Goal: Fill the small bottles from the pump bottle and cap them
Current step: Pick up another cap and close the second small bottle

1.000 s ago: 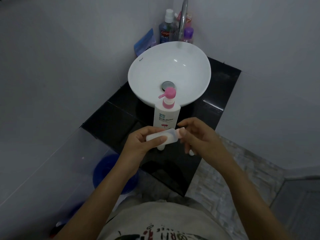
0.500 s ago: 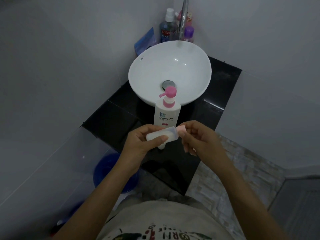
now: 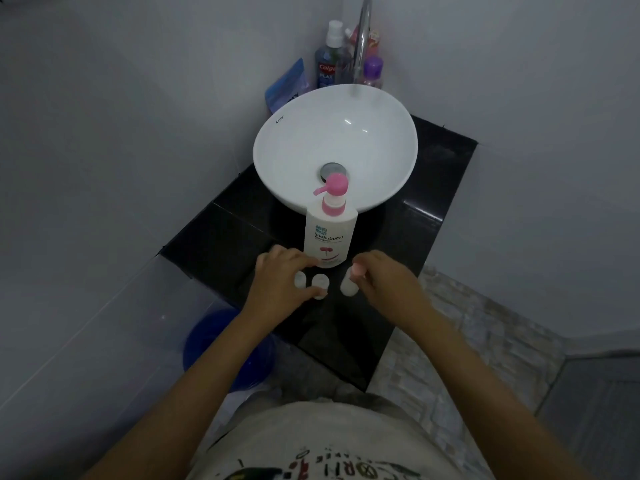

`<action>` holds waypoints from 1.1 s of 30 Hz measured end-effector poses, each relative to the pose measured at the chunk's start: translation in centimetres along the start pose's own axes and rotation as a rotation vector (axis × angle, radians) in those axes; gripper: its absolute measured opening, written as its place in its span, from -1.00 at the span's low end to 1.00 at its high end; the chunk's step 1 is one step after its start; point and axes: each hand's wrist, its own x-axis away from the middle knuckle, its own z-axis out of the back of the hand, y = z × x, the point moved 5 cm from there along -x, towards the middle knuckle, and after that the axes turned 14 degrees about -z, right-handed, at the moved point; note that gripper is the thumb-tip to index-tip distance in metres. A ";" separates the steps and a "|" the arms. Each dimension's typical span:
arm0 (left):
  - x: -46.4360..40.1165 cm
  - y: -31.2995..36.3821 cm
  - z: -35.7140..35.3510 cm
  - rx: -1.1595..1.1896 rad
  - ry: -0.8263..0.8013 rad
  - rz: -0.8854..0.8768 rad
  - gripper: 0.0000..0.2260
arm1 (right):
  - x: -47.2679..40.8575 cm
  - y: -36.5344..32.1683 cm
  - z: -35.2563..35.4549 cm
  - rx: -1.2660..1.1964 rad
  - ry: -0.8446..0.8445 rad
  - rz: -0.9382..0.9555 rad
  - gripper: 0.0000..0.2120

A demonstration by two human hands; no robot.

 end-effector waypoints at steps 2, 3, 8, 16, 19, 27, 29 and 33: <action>-0.6 -0.2 -1.3 -0.107 -0.046 -0.047 -0.54 | -0.9 0.7 -2.0 0.071 -0.044 -0.001 -0.74; -0.9 -0.3 -1.9 -0.147 -0.064 -0.068 -0.53 | -1.2 1.1 -2.8 0.085 -0.058 -0.004 -0.75; -1.9 -0.9 -3.9 -0.316 -0.183 -0.118 -0.46 | -1.9 2.4 -5.5 0.100 -0.092 -0.039 -0.75; -2.7 -1.4 -4.9 -0.387 -0.245 -0.092 -0.66 | -2.0 5.2 -4.0 0.000 0.127 -0.197 -0.51; -2.6 -1.1 -3.9 -0.302 -0.159 -0.094 -0.68 | -3.0 7.6 -4.0 0.070 0.038 -0.354 -0.58; 0.3 0.6 2.0 0.455 0.157 0.064 -0.73 | -4.8 9.0 -7.1 0.250 -0.175 -0.389 -0.61; 1.1 0.7 2.9 0.637 0.187 0.114 -0.73 | -5.3 9.1 -7.7 0.269 -0.203 -0.417 -0.62; 2.3 0.8 3.6 0.985 0.293 0.296 -0.66 | -5.8 9.5 -8.4 0.267 -0.239 -0.447 -0.67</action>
